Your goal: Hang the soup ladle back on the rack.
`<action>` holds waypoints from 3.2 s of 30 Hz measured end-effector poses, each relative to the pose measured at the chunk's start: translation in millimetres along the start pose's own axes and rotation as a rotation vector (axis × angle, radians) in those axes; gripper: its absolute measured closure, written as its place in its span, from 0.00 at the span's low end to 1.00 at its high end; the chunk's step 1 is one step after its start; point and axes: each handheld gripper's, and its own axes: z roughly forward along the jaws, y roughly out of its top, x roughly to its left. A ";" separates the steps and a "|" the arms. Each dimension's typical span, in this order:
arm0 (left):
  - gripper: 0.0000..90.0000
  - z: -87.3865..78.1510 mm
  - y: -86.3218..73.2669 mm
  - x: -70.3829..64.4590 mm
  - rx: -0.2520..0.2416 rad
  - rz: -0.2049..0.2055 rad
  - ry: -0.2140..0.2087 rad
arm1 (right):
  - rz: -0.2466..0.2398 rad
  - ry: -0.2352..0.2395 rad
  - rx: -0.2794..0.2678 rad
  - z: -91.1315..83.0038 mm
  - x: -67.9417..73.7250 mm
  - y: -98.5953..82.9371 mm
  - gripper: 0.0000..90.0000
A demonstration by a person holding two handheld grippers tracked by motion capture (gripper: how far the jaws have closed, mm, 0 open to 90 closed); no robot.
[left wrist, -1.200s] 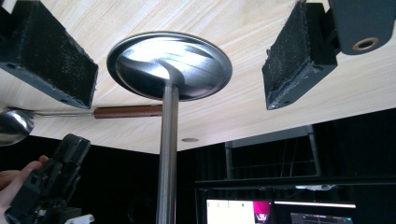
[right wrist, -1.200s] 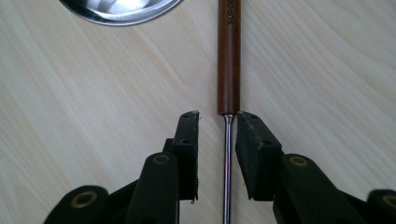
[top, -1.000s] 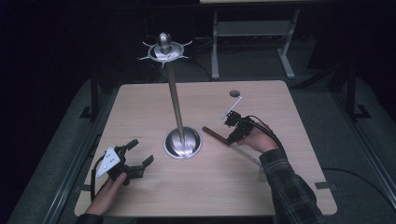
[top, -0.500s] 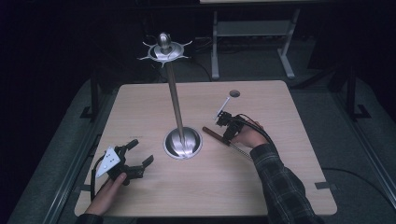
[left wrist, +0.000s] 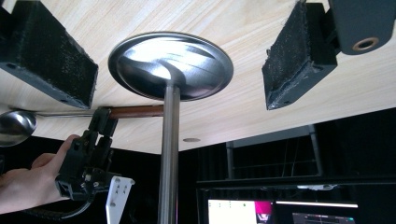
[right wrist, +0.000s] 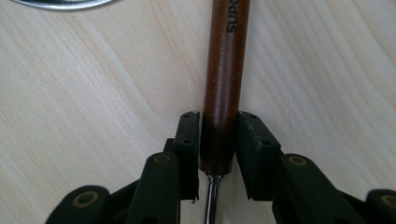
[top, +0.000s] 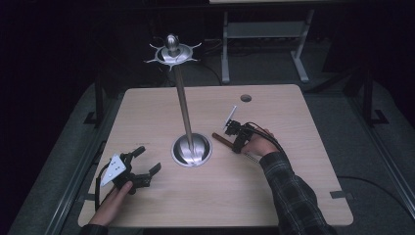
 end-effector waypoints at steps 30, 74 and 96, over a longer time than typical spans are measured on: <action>0.11 0.0 0.0 0.0 0.000 0.000 0.000 | 0.046 -0.029 -0.038 -7.8 0.2 -3.5 0.82; 0.11 0.1 0.0 0.4 0.001 -0.002 0.006 | 0.179 -0.047 -0.699 -98.1 8.0 -96.6 0.82; 0.11 0.3 0.0 -0.6 -0.002 -0.009 0.005 | 0.155 -0.029 -0.915 -115.9 23.1 -106.4 0.82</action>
